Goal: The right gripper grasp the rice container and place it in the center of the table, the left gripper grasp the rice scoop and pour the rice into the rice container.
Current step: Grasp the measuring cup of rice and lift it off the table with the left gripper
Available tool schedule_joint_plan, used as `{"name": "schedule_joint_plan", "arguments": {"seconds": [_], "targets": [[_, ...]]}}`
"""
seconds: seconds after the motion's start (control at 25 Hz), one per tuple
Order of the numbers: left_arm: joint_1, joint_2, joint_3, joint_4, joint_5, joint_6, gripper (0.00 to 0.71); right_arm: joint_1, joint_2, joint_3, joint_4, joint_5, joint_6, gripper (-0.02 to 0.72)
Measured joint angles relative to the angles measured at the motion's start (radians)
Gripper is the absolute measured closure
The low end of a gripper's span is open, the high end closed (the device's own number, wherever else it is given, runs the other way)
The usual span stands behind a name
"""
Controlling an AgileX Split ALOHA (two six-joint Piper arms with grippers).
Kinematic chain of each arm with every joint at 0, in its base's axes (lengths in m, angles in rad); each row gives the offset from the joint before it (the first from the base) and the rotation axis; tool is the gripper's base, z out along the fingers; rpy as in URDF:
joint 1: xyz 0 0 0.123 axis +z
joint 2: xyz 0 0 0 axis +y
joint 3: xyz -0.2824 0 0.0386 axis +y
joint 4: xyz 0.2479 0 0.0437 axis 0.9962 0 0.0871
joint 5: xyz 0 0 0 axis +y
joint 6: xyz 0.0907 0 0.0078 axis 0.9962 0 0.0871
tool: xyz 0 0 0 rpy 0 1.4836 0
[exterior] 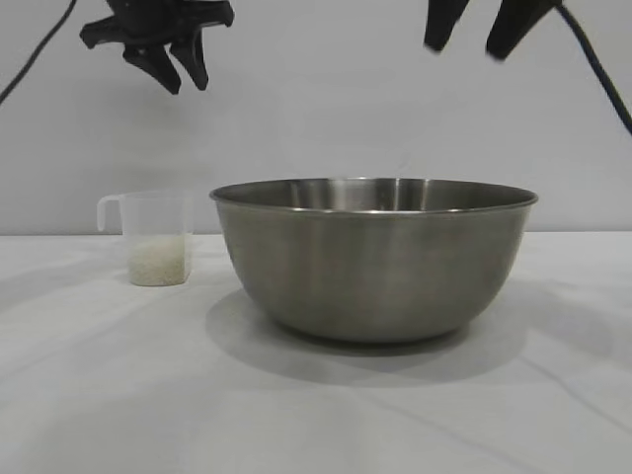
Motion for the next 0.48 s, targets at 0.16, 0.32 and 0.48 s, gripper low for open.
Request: {"name": "schedule_joint_plan", "arguments": {"seconds": [0.16, 0.32, 0.48], "targets": [[0.000, -0.015, 0.000, 0.000, 0.015, 0.023, 0.496, 0.000, -0.140, 0.025, 0.065, 0.159, 0.002, 0.227], [0.000, -0.034, 0.005, 0.000, 0.023, 0.045, 0.496, 0.000, -0.241, 0.026, 0.127, 0.358, 0.002, 0.227], [0.000, -0.072, 0.097, 0.000, -0.043, 0.046, 0.496, 0.000, -0.337, 0.050, 0.148, 0.464, 0.006, 0.227]]}}
